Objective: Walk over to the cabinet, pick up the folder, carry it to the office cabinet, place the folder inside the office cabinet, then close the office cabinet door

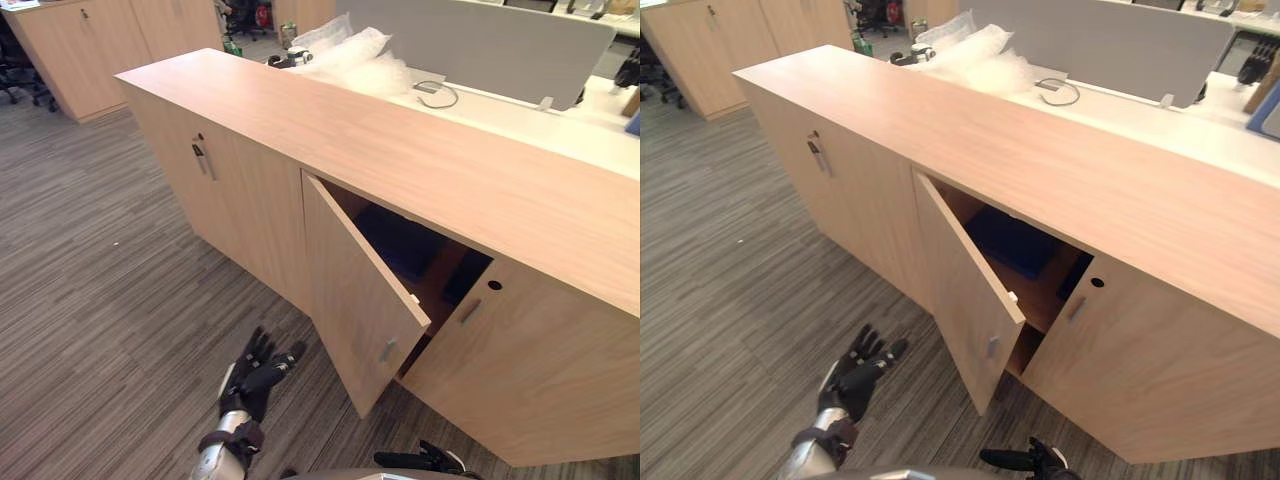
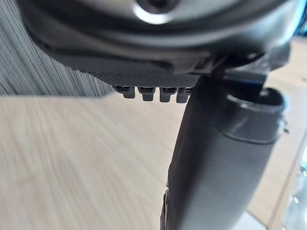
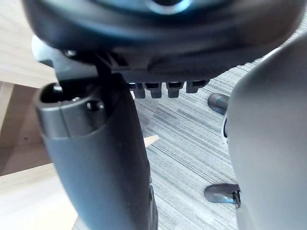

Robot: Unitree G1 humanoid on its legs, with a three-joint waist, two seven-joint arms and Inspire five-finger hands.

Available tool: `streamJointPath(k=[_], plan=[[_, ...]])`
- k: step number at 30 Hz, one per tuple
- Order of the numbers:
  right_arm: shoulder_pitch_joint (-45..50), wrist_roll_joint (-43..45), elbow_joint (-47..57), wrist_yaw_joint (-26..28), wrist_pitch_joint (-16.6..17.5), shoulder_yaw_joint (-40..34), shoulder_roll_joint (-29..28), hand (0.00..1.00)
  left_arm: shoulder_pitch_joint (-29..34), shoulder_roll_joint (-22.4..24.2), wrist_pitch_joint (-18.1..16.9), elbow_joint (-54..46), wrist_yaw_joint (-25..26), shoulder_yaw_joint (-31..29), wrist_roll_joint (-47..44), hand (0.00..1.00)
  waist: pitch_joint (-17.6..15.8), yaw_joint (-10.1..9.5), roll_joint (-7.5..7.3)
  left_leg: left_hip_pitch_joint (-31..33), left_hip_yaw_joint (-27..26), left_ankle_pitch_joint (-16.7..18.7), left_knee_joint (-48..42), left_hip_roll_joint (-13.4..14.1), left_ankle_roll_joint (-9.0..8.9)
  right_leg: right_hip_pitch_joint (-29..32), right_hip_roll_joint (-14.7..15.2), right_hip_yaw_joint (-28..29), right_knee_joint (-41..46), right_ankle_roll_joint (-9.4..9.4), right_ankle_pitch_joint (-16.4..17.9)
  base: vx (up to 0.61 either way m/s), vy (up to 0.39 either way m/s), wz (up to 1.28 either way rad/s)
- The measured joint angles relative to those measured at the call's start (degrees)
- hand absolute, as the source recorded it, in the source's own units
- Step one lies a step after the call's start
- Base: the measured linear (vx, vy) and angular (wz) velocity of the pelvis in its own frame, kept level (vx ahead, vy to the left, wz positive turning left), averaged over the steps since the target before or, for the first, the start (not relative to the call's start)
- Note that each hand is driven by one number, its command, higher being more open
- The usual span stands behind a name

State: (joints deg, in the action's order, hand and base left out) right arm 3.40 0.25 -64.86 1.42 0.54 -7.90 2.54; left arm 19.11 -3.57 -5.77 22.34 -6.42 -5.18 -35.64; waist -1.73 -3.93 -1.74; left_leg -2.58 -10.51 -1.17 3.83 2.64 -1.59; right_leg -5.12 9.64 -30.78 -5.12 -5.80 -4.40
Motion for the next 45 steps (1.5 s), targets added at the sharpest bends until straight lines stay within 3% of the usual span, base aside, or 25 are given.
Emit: streamJointPath(k=[3,6,8,11,13,14,15,17,18,19,21,24,27,31,35,37,38,41,45], plan=[[0.28,0.22,0.58,-0.17,-0.01,-0.04,-0.16,1.00,-1.70,0.09,-0.69,9.16,1.68,-6.51,-0.63,1.00,-0.32,0.54,-0.22,-0.65,-1.63,0.50,-0.32,0.15,-0.07,0.10,0.00,1.36,-0.04,0.02,0.04,-0.04,0.016,-0.33],[0.77,2.62,1.44,-0.13,0.10,-0.80,-0.54,1.00,-3.48,0.62,-1.25,19.15,2.17,-12.93,-7.34,1.00,-0.67,1.43,-0.77,-0.76,-2.64,1.53,-1.15,0.65,-0.89,0.02,-0.22,1.86,-0.05,0.04,0.19,-0.02,-0.009,-0.16],[0.71,2.84,1.16,0.00,0.09,-2.28,-1.08,1.00,-3.66,0.91,-1.38,25.03,2.14,-16.92,-9.14,1.00,-1.42,1.01,-0.99,0.39,-4.69,5.50,-7.38,2.47,-1.73,-0.55,-1.01,3.28,-0.03,0.46,0.95,0.01,-0.055,-0.52],[0.37,4.48,1.01,0.11,0.17,-2.48,-0.84,1.00,-3.08,1.27,-1.13,32.33,2.36,-22.83,-10.46,1.00,-1.73,0.46,-0.36,3.41,-6.77,11.11,-21.76,7.72,-3.26,-1.09,-3.67,7.53,-0.01,1.60,2.05,0.08,-0.082,-0.81],[-0.12,4.53,0.02,-0.27,0.16,-2.67,-0.99,1.00,-3.02,1.95,-1.12,33.75,2.76,-24.15,-10.33,1.00,-2.53,-0.20,-0.94,8.56,0.06,10.70,-34.52,8.49,-2.64,-1.08,-4.07,11.02,0.77,2.61,2.17,0.11,-0.091,-0.94],[-0.06,4.67,-0.38,-0.73,0.07,-3.21,-0.30,1.00,-3.36,3.47,-1.15,34.30,3.54,-25.03,-8.27,1.00,-3.05,-1.19,-0.99,10.55,8.95,13.73,-37.13,5.82,-4.25,-0.85,-3.90,13.80,1.98,2.82,2.44,0.11,0.016,-1.08],[-0.19,5.28,-0.52,-1.37,0.12,-4.48,0.10,1.00,-3.76,4.82,-1.17,34.45,4.42,-25.39,-5.94,1.00,-3.73,-2.23,0.01,10.83,16.56,15.76,-35.07,2.73,-4.49,-0.53,-3.75,16.26,2.28,2.82,2.49,0.10,0.074,-1.14],[-0.38,6.61,-0.33,-1.99,0.25,-4.59,0.36,1.00,-4.21,6.85,-1.54,34.41,5.91,-26.77,-2.33,1.00,-3.96,-2.84,1.26,11.05,25.54,16.13,-30.06,-0.81,-4.52,0.81,-3.74,19.94,2.97,2.36,2.36,0.07,0.211,-1.08],[-0.11,6.59,0.12,-1.95,0.34,-4.75,1.02,1.00,-4.37,7.75,-1.74,34.97,6.44,-27.56,-1.08,1.00,-3.49,-2.80,2.80,10.84,30.24,13.86,-24.95,-1.70,-3.72,1.92,-4.45,21.40,3.66,1.36,2.51,0.05,0.273,-0.91],[-0.21,6.59,0.00,-2.13,0.34,-4.97,1.03,1.00,-4.80,7.92,-1.75,35.28,6.61,-27.87,0.03,1.00,-3.41,-2.80,3.09,10.69,29.62,12.87,-25.50,-1.70,-1.57,1.92,-4.54,21.97,3.62,0.95,2.73,0.07,0.257,-0.61],[0.59,6.54,0.36,-2.02,0.34,-4.96,-0.62,1.00,-5.33,7.84,-3.03,34.31,7.64,-29.06,2.83,1.00,-2.85,-2.53,0.81,8.92,26.31,12.39,-22.14,-2.50,-0.73,1.93,-2.25,21.41,4.21,0.73,2.83,0.11,0.149,-0.49],[2.00,6.61,1.52,-1.97,0.68,-4.98,-1.19,1.00,-5.59,8.21,-2.94,34.09,7.65,-28.82,5.50,1.00,-2.02,-2.27,0.28,6.13,24.28,11.24,-18.28,-3.21,0.77,1.52,-0.82,21.66,3.73,0.52,2.89,0.13,0.061,-0.34],[2.77,6.65,1.63,-1.94,0.94,-5.02,-1.10,1.00,-6.70,7.98,-3.10,34.12,7.86,-26.94,8.17,1.00,-0.56,-1.94,0.13,3.57,23.50,9.35,-13.31,-3.63,1.05,1.24,0.09,21.76,2.04,-0.81,2.58,0.18,0.014,-0.09],[3.22,6.66,1.69,-2.00,0.97,-6.25,-0.35,1.00,-8.27,8.25,-3.15,34.17,8.38,-24.03,9.69,1.00,-0.02,-1.77,1.61,0.72,22.98,9.12,-11.08,-3.39,0.97,-0.39,0.41,21.22,1.53,-1.23,2.70,0.12,0.009,-0.08],[3.02,6.59,2.20,-2.54,0.87,-7.28,-0.34,1.00,-9.56,8.17,-4.19,33.87,10.75,-21.06,13.92,1.00,-0.55,-1.71,1.63,-2.09,19.80,9.06,-10.32,-3.58,0.83,3.60,2.09,21.07,11.65,-2.49,7.09,0.04,0.045,-0.34],[1.98,6.56,2.23,-3.06,0.90,-7.77,-0.60,1.00,-9.71,8.14,-4.50,32.71,11.56,-20.36,15.25,1.00,-1.35,-1.73,1.64,-2.81,17.70,9.07,-9.78,-3.61,0.83,6.82,4.08,14.40,18.20,-1.40,8.95,-0.04,0.033,-0.45],[1.71,6.50,2.30,-3.61,1.03,-9.11,-1.15,1.00,-9.76,8.01,-4.97,31.70,11.79,-20.13,16.17,1.00,-2.09,-1.47,0.72,-3.62,17.08,9.07,-9.24,-4.00,0.85,7.40,5.68,10.09,21.29,-0.82,10.17,-0.04,-0.011,-0.19],[2.02,6.58,2.05,-4.01,0.85,-10.12,-1.86,1.00,-9.60,7.48,-4.98,31.49,12.14,-19.16,16.16,1.00,-2.31,-1.02,0.40,-4.16,16.81,9.22,-9.37,-3.50,0.70,6.59,4.76,9.82,19.18,-1.21,9.30,-0.03,-0.011,-0.10],[2.00,6.61,1.36,-4.33,0.65,-11.40,-1.84,1.00,-8.70,7.31,-4.92,31.90,12.08,-18.02,16.14,1.00,-1.67,-1.09,1.25,-2.33,15.81,9.39,-9.44,-0.65,0.38,3.51,-0.38,9.15,6.99,0.15,2.84,-0.01,-0.052,-0.15]])
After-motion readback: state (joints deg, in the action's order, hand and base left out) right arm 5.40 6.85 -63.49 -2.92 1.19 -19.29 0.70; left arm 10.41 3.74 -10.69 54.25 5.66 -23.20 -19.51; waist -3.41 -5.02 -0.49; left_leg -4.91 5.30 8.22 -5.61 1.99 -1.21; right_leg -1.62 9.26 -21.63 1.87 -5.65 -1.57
